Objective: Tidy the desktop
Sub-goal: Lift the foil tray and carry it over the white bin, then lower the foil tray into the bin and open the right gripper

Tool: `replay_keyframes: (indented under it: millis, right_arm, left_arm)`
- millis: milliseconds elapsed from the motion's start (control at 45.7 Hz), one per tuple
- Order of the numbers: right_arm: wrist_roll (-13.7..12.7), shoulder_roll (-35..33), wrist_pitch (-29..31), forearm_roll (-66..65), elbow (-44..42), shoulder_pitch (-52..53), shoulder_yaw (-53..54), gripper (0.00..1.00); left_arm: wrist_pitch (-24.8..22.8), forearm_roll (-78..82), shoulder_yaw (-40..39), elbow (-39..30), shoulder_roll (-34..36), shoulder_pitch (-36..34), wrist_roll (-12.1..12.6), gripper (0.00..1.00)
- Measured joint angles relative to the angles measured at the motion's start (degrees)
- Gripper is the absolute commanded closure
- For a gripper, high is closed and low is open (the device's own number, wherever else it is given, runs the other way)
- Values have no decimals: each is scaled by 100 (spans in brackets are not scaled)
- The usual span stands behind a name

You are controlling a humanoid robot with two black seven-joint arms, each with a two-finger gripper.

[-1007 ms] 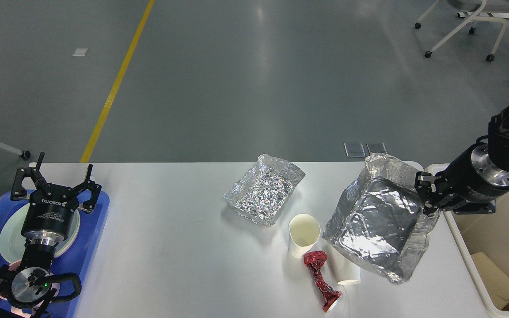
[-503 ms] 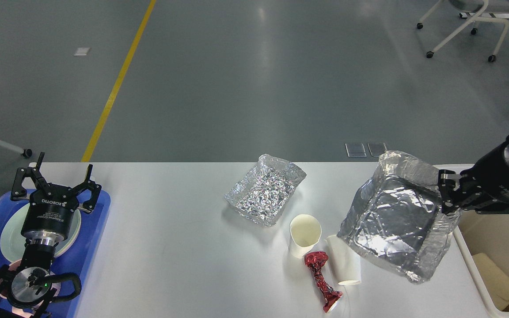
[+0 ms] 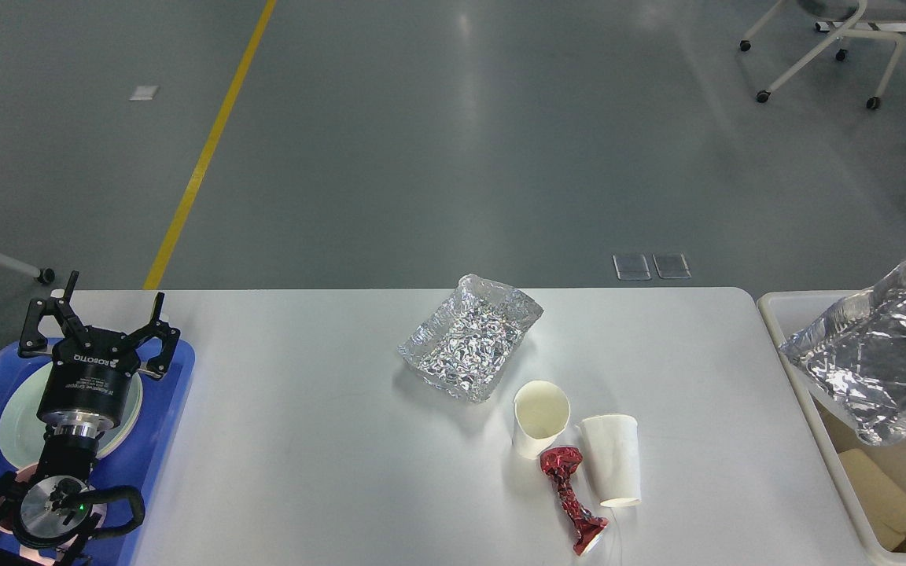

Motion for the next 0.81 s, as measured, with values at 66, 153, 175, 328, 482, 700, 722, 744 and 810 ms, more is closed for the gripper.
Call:
replay_keyframes:
  millis: [66, 153, 175, 328, 482, 700, 722, 744, 810]
  right_arm:
    - [0, 25, -270, 0, -455, -743, 539, 100]
    - [-3, 206, -651, 0, -1076, -1754, 1244, 100]
    - [-4, 276, -746, -1, -1229, -1981, 1406, 100]
    - [-20, 888, -1529, -7, -2361, -3519, 2400, 100]
    - [-22, 1494, -2407, 21, -3302, -4423, 2815, 100]
    - [-18, 2006, -2987, 79, -3915, -5041, 2948, 100]
    - [-18, 2042, -2999, 79, -3927, -5075, 2956, 100]
    - [-18, 2091, -3013, 80, -3945, -5117, 2963, 100]
    - [-19, 2223, -3036, 81, -4036, -5239, 2967, 100]
  left_arm:
    - [0, 0, 0, 0, 0, 0, 0, 4]
    - [0, -1, 0, 0, 0, 0, 0, 4]
    - [0, -1, 0, 0, 0, 0, 0, 4]
    - [0, 0, 0, 0, 0, 0, 0, 4]
    - [0, 0, 0, 0, 0, 0, 0, 4]
    - [0, 0, 0, 0, 0, 0, 0, 4]
    - [0, 0, 0, 0, 0, 0, 0, 4]
    - [0, 0, 0, 0, 0, 0, 0, 4]
    - [0, 0, 0, 0, 0, 0, 0, 4]
